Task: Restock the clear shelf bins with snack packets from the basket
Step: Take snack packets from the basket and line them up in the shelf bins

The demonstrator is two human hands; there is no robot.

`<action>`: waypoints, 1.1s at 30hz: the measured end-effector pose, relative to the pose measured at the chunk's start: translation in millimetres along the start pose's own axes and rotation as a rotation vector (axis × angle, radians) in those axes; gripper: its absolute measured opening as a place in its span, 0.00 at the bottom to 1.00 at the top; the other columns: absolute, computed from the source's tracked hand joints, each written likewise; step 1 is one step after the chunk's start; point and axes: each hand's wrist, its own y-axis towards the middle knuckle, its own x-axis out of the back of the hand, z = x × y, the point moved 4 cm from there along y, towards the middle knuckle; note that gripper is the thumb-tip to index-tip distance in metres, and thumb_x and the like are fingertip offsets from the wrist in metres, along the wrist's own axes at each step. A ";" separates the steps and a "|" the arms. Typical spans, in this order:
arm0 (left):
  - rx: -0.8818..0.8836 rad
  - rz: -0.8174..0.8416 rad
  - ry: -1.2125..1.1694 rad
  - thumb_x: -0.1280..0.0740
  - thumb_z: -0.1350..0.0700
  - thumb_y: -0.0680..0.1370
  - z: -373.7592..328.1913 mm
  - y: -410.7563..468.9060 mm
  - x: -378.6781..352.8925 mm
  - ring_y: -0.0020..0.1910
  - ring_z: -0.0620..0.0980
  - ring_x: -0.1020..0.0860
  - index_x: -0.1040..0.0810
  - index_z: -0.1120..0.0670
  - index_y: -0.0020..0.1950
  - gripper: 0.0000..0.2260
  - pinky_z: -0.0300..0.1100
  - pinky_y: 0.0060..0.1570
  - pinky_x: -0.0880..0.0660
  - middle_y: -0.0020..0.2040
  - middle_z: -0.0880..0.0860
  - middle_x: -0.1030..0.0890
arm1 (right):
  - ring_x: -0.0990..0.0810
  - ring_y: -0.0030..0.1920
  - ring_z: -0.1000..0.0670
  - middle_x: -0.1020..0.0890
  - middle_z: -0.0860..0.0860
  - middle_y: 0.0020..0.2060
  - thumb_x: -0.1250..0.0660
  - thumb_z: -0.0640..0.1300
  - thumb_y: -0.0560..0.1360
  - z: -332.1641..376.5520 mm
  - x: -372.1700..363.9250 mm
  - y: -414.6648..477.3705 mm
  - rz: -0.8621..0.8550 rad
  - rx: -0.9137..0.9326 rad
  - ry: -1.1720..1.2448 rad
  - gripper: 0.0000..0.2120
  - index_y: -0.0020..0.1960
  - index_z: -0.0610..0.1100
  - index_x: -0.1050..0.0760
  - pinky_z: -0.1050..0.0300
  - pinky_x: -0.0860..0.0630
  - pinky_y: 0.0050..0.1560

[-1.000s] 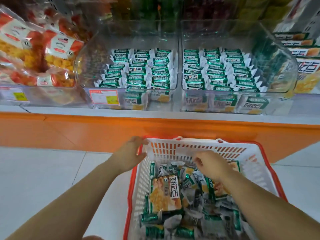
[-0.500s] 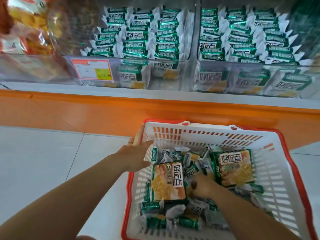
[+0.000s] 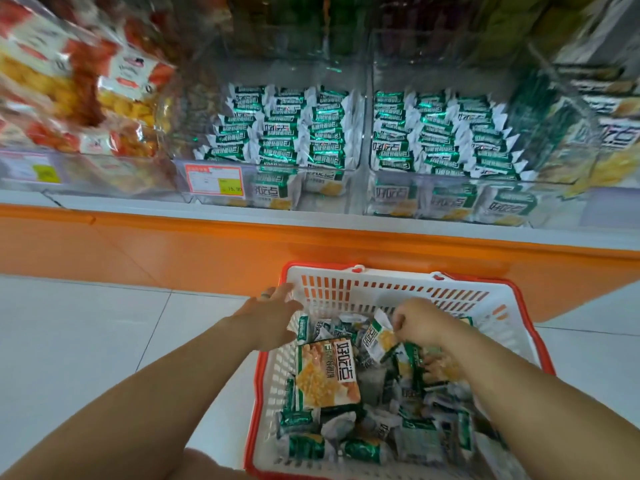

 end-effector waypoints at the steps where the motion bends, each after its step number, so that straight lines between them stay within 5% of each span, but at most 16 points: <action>1: -0.026 -0.066 -0.068 0.38 0.48 0.80 -5.4 -3.9 11.2 0.74 0.58 0.41 0.40 0.50 0.76 0.25 0.52 0.70 0.38 0.78 0.55 0.46 | 0.31 0.31 0.58 0.29 0.55 0.31 0.31 0.41 0.74 12.3 16.5 -11.6 -0.014 0.055 -0.013 0.15 0.31 0.48 0.30 0.65 0.36 0.32; 4: -0.119 -0.209 -0.400 0.36 0.50 0.79 -27.3 -21.0 45.7 0.63 0.49 0.27 0.35 0.50 0.73 0.23 0.40 0.60 0.31 0.70 0.51 0.30 | 0.27 0.39 0.55 0.26 0.56 0.37 0.30 0.44 0.74 41.7 59.8 -46.2 -0.116 0.215 -0.043 0.04 0.42 0.46 0.24 0.65 0.34 0.35; 6: -0.223 -0.250 -0.589 0.33 0.50 0.78 -43.3 -36.4 64.8 0.56 0.46 0.24 0.32 0.48 0.71 0.23 0.39 0.56 0.28 0.65 0.48 0.25 | 0.25 0.41 0.53 0.25 0.55 0.38 0.29 0.46 0.73 57.3 85.7 -70.7 -0.194 0.304 -0.029 0.05 0.44 0.47 0.25 0.62 0.32 0.38; 9: -0.267 -0.425 -0.676 0.31 0.54 0.76 -49.7 -59.2 95.0 0.50 0.45 0.23 0.28 0.46 0.67 0.20 0.43 0.54 0.25 0.57 0.46 0.21 | 0.27 0.39 0.54 0.24 0.52 0.39 0.29 0.47 0.73 74.4 113.6 -103.4 -0.283 0.402 0.060 0.06 0.42 0.48 0.26 0.60 0.31 0.40; 13: -0.221 -0.670 -0.727 0.31 0.54 0.76 -38.8 -84.4 129.5 0.44 0.45 0.22 0.27 0.40 0.57 0.14 0.43 0.45 0.25 0.53 0.43 0.21 | 0.28 0.36 0.58 0.26 0.57 0.36 0.29 0.44 0.73 77.8 126.1 -115.6 -0.516 0.432 0.373 0.05 0.45 0.48 0.26 0.71 0.32 0.35; 15: -0.204 -0.774 -0.717 0.31 0.54 0.76 -28.5 -93.3 144.6 0.43 0.44 0.22 0.26 0.41 0.58 0.13 0.39 0.42 0.26 0.53 0.44 0.22 | 0.26 0.40 0.62 0.24 0.58 0.41 0.30 0.44 0.74 80.6 131.0 -116.7 -0.699 0.440 0.438 0.06 0.49 0.48 0.25 0.74 0.29 0.42; 18: -0.101 -0.964 -0.705 0.31 0.54 0.77 -7.7 -100.3 175.3 0.42 0.46 0.24 0.25 0.48 0.63 0.15 0.34 0.39 0.30 0.55 0.46 0.24 | 0.28 0.60 0.55 0.24 0.54 0.58 0.31 0.46 0.74 76.4 144.2 -115.6 -1.017 0.389 0.266 0.15 0.61 0.48 0.25 0.54 0.34 0.66; 21: -0.029 -1.074 -0.685 0.32 0.55 0.77 5.8 -92.2 207.7 0.43 0.47 0.24 0.25 0.51 0.66 0.17 0.38 0.41 0.29 0.56 0.48 0.24 | 0.41 0.73 0.50 0.34 0.51 0.72 0.34 0.50 0.76 67.8 141.6 -101.1 -0.947 0.250 0.013 0.25 0.71 0.50 0.34 0.45 0.51 0.74; 25: 0.045 -0.987 -0.659 0.32 0.56 0.77 9.7 -57.4 233.9 0.49 0.48 0.25 0.26 0.52 0.66 0.17 0.38 0.46 0.32 0.61 0.53 0.23 | 0.49 0.76 0.52 0.41 0.54 0.75 0.37 0.51 0.77 62.3 134.2 -90.5 -0.881 0.220 -0.108 0.28 0.74 0.54 0.41 0.45 0.60 0.74; 29: 0.032 -0.629 -0.490 0.29 0.58 0.75 5.6 -23.2 241.1 0.62 0.52 0.26 0.25 0.54 0.66 0.20 0.40 0.56 0.32 0.65 0.55 0.25 | 0.49 0.76 0.52 0.41 0.54 0.75 0.38 0.51 0.77 59.4 135.2 -90.0 -0.897 0.272 -0.106 0.26 0.74 0.54 0.40 0.46 0.61 0.74; 33: 0.031 -0.496 -0.378 0.29 0.57 0.75 5.0 -7.6 242.1 0.55 0.49 0.26 0.24 0.53 0.64 0.18 0.38 0.54 0.33 0.59 0.51 0.23 | 0.48 0.75 0.51 0.39 0.54 0.74 0.36 0.49 0.77 57.2 134.1 -88.5 -0.935 0.321 -0.100 0.25 0.72 0.54 0.38 0.50 0.65 0.72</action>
